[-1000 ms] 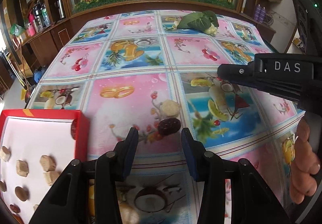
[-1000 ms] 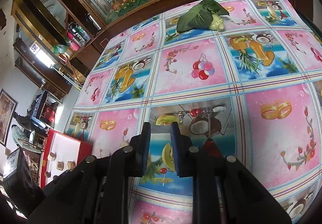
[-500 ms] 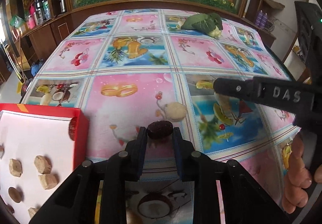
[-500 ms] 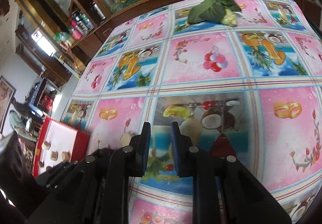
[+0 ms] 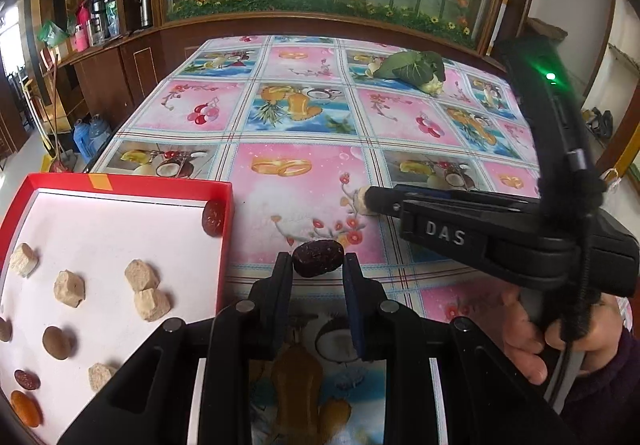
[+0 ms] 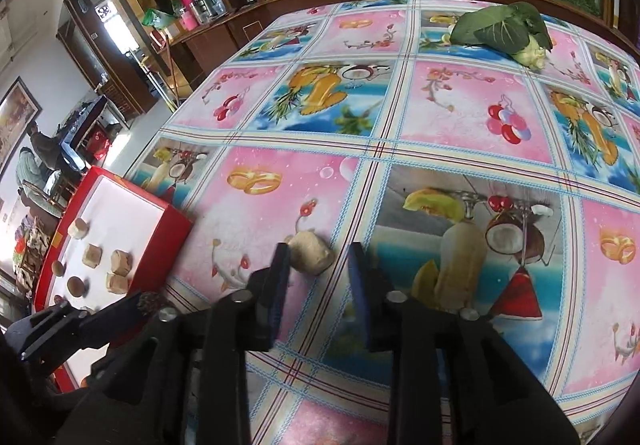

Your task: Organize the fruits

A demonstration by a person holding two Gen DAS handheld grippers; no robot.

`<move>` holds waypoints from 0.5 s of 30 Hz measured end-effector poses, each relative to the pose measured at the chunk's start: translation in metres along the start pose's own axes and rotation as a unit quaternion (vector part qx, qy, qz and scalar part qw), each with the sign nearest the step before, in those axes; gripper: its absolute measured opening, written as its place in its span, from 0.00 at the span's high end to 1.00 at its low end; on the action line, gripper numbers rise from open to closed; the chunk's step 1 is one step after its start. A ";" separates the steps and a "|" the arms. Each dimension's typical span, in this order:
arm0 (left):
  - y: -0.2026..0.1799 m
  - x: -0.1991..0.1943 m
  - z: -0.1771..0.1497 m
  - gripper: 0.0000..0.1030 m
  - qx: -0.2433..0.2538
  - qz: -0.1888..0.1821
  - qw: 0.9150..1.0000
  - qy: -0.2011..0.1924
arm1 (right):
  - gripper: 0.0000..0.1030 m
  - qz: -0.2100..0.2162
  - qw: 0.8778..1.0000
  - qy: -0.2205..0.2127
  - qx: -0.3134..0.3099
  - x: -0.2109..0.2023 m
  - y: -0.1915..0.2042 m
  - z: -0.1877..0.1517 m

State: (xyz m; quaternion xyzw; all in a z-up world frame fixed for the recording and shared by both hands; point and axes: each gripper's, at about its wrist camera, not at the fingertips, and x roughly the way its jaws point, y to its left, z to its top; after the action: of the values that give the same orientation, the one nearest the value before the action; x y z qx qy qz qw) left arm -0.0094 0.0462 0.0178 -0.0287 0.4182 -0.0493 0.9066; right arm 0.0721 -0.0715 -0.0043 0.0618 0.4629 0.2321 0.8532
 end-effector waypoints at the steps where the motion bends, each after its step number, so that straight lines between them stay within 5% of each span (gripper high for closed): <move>1: 0.001 -0.002 -0.001 0.76 0.001 0.002 1.000 -0.001 | 0.63 0.001 1.000 -0.001 -0.001 0.001 0.001 0.000; 9: 0.008 -0.012 -0.005 0.76 -0.007 0.003 1.000 -0.010 | 0.64 -0.031 0.999 -0.012 -0.042 0.005 0.018 -0.005; 15: 0.014 -0.018 -0.007 0.76 -0.015 0.007 1.000 -0.017 | 0.74 -0.050 0.997 -0.016 -0.050 0.006 0.018 -0.006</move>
State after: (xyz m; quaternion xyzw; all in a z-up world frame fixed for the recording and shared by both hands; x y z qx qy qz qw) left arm -0.0252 0.0616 0.0255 -0.0405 0.4041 -0.0362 0.9131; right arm 0.0636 -0.0536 -0.0062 -0.0001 0.4392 0.2113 0.8732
